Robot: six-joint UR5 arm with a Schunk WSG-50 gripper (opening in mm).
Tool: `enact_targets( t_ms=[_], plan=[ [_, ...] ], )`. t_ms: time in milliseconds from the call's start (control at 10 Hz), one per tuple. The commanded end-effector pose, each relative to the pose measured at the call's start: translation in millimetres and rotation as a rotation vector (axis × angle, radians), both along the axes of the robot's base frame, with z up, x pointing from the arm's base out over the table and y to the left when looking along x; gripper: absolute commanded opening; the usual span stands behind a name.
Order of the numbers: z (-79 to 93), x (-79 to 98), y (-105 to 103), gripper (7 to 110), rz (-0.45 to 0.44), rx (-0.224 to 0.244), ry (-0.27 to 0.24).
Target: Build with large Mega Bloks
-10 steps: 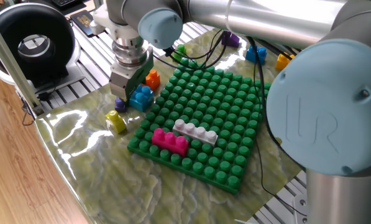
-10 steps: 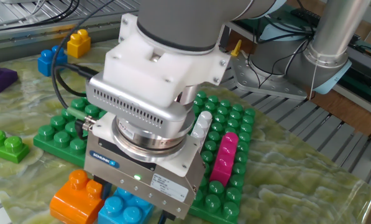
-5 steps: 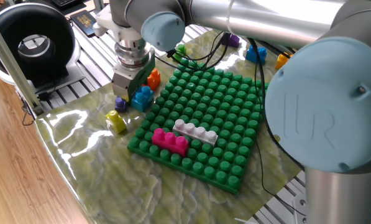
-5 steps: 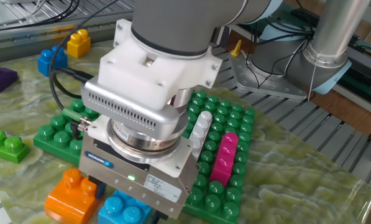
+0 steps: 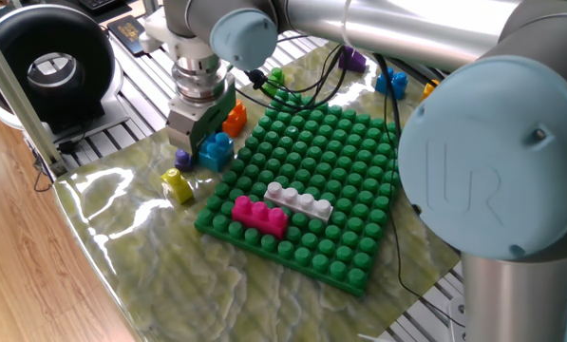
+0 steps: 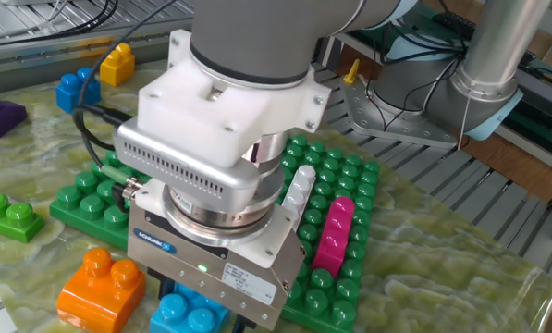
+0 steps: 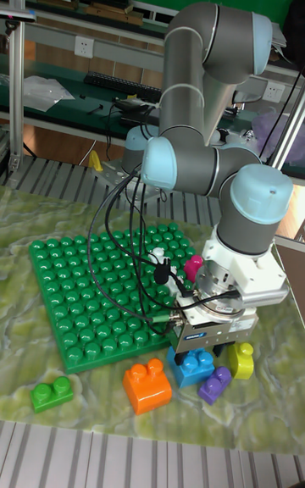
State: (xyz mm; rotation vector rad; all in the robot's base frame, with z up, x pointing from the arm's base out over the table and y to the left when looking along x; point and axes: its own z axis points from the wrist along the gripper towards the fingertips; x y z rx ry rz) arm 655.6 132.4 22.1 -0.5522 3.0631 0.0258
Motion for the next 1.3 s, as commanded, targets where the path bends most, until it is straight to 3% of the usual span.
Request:
enact_targets(
  t_ms=[0, 700, 1200],
  plan=[
    [0.8, 2.6, -3.5, 66, -0.003, 0.016, 0.009],
    [-3.9, 4.4, -7.2, 66, 0.01, 0.017, 0.02],
    [-7.1, 8.4, -2.5, 66, -0.032, 0.026, 0.013]
  ],
)
